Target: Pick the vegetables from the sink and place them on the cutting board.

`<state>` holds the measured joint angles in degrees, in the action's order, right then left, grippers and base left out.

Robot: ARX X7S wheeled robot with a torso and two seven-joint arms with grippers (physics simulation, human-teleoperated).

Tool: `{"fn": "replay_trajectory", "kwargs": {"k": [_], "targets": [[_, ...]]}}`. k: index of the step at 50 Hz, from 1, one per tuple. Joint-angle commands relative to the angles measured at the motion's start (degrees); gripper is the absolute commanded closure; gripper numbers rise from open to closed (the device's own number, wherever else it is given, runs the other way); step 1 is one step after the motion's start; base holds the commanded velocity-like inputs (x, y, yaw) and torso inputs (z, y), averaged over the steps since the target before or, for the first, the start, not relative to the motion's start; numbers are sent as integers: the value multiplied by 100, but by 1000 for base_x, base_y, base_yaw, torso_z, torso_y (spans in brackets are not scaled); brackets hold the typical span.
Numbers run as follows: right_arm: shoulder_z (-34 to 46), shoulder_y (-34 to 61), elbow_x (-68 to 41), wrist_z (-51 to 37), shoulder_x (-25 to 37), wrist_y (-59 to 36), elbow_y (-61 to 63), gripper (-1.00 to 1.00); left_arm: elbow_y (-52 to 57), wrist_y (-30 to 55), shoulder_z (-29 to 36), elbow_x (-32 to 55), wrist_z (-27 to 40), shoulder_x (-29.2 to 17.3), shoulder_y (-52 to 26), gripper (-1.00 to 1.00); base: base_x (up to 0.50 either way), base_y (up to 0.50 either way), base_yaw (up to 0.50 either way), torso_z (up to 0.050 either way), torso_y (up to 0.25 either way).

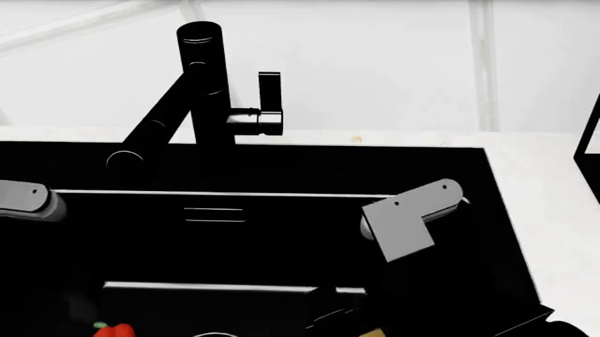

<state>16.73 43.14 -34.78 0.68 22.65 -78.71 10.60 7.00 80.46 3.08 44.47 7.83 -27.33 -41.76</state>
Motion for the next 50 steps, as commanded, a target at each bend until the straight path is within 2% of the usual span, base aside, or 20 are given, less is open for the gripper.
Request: {"fn": "replay_trajectory", "kwargs": {"k": [1, 5, 8, 11, 15, 18, 19, 38, 46, 50], "targets": [[360, -56, 196, 95, -87, 394, -624, -100, -220, -235, 170, -70, -84, -27, 231, -100, 0, 0, 0, 0, 0], [590, -7, 367, 230, -128, 748, -1089, -100, -378, -310, 296, -160, -47, 71, 145, -100, 0, 0, 0, 0, 0], [683, 131, 525, 302, -252, 1067, -1680, -100, -300, -289, 243, -97, -96, -35, 228, -100, 0, 0, 0, 0, 3], [1149, 324, 891, 372, -365, 1408, -2361, -100, -358, -310, 279, -112, -89, -6, 205, -100, 0, 0, 0, 0, 0], [1371, 494, 1073, 480, -527, 1711, -2974, -100, -443, -392, 335, -149, -114, -2, 227, -100, 0, 0, 0, 0, 0], [1430, 548, 1116, 569, -612, 1873, -3335, -100, -516, -424, 375, -184, -61, 92, 196, -100, 0, 0, 0, 0, 0], [1454, 552, 1140, 597, -637, 1953, -3465, -100, -378, -366, 277, -94, -110, -45, 295, -100, 0, 0, 0, 0, 0], [1618, 1087, 1351, 1345, -1334, 3433, -6402, -100, -359, -469, 282, -51, -104, -87, 449, -100, 0, 0, 0, 0, 0], [1683, 1515, 1534, 1720, -1770, 4461, -8389, -100, -404, -471, 315, -47, -91, -84, 406, -100, 0, 0, 0, 0, 0], [1606, 1445, 1569, 1799, -1823, 4516, -8540, -100, -431, -488, 335, -52, -85, -78, 404, -100, 0, 0, 0, 0, 0]]}}
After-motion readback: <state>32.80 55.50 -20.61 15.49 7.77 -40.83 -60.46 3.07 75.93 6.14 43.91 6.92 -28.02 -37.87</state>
